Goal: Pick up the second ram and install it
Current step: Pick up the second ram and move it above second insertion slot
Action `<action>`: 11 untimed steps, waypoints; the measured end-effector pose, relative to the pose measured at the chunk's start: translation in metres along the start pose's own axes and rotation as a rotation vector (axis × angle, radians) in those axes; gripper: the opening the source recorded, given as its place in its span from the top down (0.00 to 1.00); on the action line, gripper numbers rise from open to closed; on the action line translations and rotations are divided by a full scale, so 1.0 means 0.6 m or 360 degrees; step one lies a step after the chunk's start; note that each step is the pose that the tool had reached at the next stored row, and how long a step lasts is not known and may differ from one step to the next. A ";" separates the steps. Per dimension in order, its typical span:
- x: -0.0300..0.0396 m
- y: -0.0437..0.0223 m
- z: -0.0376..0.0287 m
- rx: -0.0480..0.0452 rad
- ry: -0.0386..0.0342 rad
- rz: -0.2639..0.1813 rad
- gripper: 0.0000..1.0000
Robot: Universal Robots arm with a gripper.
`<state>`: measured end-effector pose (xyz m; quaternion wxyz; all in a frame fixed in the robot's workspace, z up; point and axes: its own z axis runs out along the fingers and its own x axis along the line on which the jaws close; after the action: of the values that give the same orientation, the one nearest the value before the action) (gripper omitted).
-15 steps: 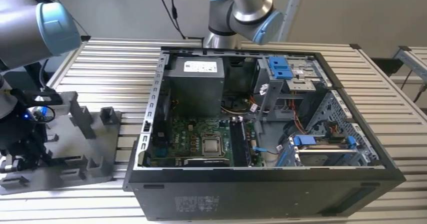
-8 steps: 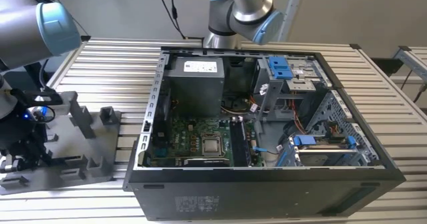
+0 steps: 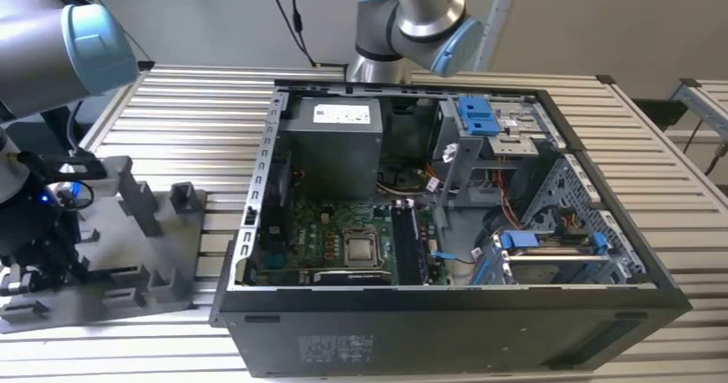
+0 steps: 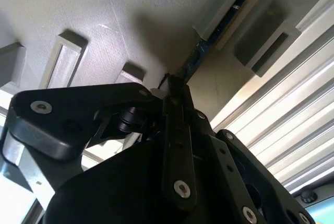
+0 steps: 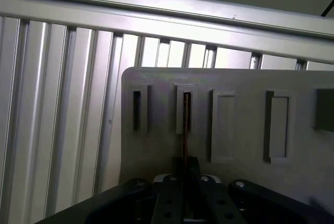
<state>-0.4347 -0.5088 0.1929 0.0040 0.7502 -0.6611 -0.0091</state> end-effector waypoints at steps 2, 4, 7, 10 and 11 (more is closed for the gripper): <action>0.000 0.000 -0.002 0.0000 0.0000 0.0000 0.86; 0.000 0.000 -0.006 0.0000 0.0000 0.0000 0.86; 0.000 0.000 -0.015 0.0000 0.0000 0.0000 0.86; 0.000 0.000 -0.024 0.0000 0.0000 0.0000 0.86; 0.000 0.000 -0.025 0.0000 0.0000 0.0000 0.86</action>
<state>-0.4347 -0.5088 0.2081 0.0040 0.7502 -0.6611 -0.0091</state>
